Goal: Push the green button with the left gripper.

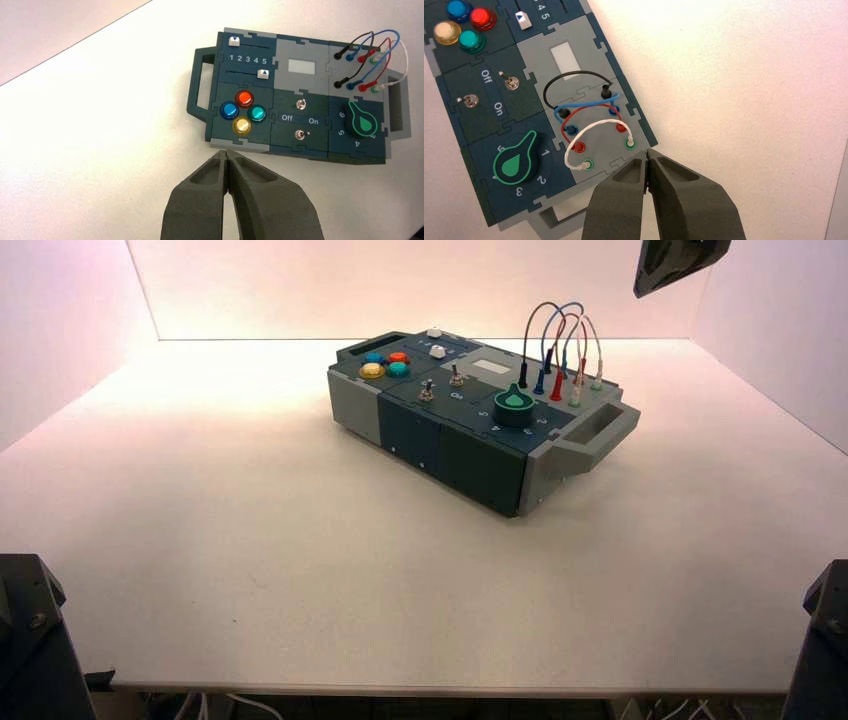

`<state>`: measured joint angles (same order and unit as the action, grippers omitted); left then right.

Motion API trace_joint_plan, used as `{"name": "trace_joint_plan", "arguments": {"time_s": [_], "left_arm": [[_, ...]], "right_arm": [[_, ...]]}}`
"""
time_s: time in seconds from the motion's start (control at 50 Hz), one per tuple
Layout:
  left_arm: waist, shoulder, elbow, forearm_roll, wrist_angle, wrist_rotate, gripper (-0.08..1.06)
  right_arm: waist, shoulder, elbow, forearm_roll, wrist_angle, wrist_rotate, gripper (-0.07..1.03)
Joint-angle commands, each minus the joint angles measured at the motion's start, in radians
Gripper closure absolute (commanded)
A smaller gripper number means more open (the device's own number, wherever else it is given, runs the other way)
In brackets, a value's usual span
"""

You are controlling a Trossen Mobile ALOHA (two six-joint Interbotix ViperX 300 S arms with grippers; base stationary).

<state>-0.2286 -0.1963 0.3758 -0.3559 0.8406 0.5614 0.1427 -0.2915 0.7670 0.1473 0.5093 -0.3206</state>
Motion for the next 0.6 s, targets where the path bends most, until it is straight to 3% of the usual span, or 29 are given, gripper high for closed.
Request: {"name": "trace_joint_plan", "arguments": {"time_s": [0.02, 0.6], "left_arm": [[0.003, -0.017, -0.011, 0.000, -0.006, 0.002, 1.00], [0.005, 0.003, -0.012, 0.000, -0.005, 0.002, 1.00]], "right_arm": [[0.002, -0.002, -0.023, 0.003, -0.005, 0.003, 0.98], [0.002, 0.008, -0.026, 0.003, -0.005, 0.003, 0.98]]}}
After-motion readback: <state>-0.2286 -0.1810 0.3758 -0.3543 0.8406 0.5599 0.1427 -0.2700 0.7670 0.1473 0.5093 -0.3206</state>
